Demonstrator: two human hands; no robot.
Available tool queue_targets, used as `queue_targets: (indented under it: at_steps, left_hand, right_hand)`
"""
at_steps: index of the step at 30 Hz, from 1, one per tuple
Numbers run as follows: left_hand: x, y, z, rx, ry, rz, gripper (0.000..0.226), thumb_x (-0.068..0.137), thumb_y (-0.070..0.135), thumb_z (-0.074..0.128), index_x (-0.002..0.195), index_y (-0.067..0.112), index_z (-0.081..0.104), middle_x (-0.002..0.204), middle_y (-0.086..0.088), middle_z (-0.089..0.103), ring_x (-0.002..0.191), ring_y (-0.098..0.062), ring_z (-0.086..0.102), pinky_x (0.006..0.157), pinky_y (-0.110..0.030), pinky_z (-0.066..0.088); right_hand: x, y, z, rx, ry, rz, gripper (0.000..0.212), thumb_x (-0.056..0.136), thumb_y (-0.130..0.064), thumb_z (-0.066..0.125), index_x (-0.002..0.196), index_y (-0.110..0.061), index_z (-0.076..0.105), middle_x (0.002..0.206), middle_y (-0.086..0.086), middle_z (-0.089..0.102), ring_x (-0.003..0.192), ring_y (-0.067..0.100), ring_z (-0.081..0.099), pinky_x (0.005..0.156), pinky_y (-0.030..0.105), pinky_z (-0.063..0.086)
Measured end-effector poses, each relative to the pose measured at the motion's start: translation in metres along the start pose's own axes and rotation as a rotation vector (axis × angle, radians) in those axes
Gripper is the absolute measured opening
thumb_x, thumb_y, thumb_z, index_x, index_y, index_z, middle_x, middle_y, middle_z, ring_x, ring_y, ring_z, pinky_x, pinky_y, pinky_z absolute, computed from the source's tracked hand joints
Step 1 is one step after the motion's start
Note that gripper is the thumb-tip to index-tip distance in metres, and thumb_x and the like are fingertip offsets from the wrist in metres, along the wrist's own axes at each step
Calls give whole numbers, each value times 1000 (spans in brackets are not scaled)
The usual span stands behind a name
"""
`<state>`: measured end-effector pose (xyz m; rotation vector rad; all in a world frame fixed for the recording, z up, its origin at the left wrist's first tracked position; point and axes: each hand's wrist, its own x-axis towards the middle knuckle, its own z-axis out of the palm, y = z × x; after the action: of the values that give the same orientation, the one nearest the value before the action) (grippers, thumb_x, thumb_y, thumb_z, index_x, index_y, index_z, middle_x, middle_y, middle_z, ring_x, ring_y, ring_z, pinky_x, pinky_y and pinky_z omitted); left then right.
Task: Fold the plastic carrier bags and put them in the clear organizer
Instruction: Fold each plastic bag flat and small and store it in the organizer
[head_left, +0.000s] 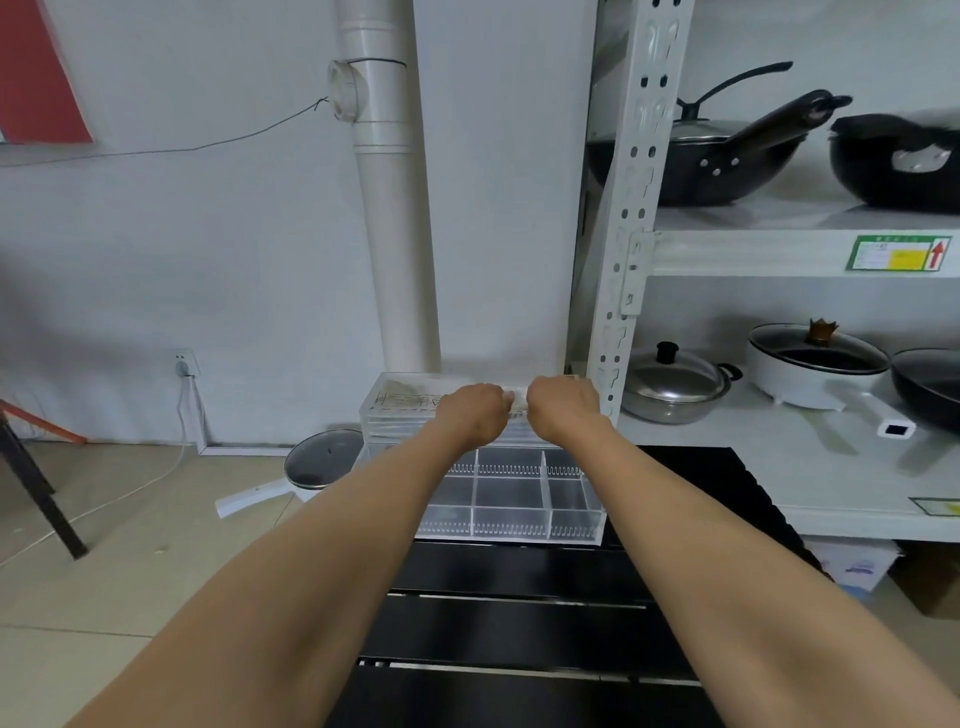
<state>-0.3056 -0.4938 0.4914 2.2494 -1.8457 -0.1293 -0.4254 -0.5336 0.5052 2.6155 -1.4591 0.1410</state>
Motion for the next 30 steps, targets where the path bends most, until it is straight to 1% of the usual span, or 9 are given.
queue_targets:
  at_steps: [4,6,8,10,12,14,18,25,30]
  left_hand:
    - [-6,2,-4,-99,3,9,31,102,18,24,80,8,43,100,-22,58,86,-35,51,77,-42,43]
    - [-9,-1,-5,-89,24,39,34,102,18,26,74,8,43,101,-22,58,100,-36,53,85,-42,44]
    - [-13,-6,-4,-92,59,43,36,102,22,26,72,13,45,107,-20,60,118,-33,50,95,-43,40]
    - [-23,-8,-6,-132,63,37,38,102,23,28,88,7,59,121,-19,59,132,-30,41,103,-40,35]
    - [-37,-5,-13,-136,72,43,39,103,22,30,111,1,61,135,-18,52,138,-27,33,108,-36,30]
    - [-48,-5,-17,-140,117,46,39,103,19,31,126,1,56,142,-18,45,138,-27,32,108,-35,26]
    - [-73,-12,-25,-155,186,28,40,99,13,39,138,4,45,148,-14,35,134,-28,35,109,-36,28]
    - [-125,-28,-29,-280,205,-91,46,92,4,47,138,7,44,147,-12,36,133,-26,38,108,-33,30]
    - [-170,-48,-28,-285,197,-159,45,93,8,50,137,9,46,145,-14,38,129,-29,44,105,-37,36]
  right_hand:
    - [-2,-4,-6,22,-24,23,13,94,-3,43,88,-14,48,98,5,61,93,26,56,89,34,38]
    - [-6,-7,-8,34,1,44,18,92,-2,47,78,-14,47,98,6,61,92,26,57,85,33,38]
    - [-9,-10,-9,38,52,46,16,89,-1,50,80,-15,52,103,6,62,98,26,59,82,33,38]
    - [-12,-15,-12,39,95,33,17,88,-4,53,97,-16,62,110,6,59,104,26,58,86,34,39]
    - [-16,-22,-17,25,112,14,22,88,-6,54,106,-15,63,114,6,57,107,26,56,90,35,40]
    - [-21,-30,-22,13,129,-7,24,89,-8,54,110,-15,63,116,7,57,108,26,55,90,35,41]
    - [-37,-47,-29,76,139,-29,33,90,-8,54,120,-16,62,118,7,56,109,25,54,89,33,40]
    - [-83,-90,-42,176,87,-128,39,94,-17,53,133,-14,55,129,10,53,116,27,52,98,36,39]
    - [-119,-121,-50,253,6,-169,32,94,-18,55,125,-13,61,123,8,58,113,27,57,98,38,41]
